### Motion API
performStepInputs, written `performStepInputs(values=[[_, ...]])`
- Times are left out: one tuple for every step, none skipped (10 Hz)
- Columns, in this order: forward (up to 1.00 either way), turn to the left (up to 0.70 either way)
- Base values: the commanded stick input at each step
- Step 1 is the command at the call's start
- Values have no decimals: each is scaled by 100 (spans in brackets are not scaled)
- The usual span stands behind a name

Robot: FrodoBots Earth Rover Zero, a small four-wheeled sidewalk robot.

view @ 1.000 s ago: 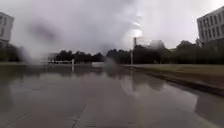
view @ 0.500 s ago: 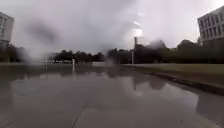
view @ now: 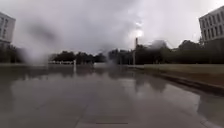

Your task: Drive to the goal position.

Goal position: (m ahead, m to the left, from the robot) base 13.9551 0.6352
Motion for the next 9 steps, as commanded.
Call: performStepInputs(values=[[70, -33], [70, -26], [70, -6], [70, 0], [70, 0], [70, 0], [70, 0], [70, 0], [70, 0]])
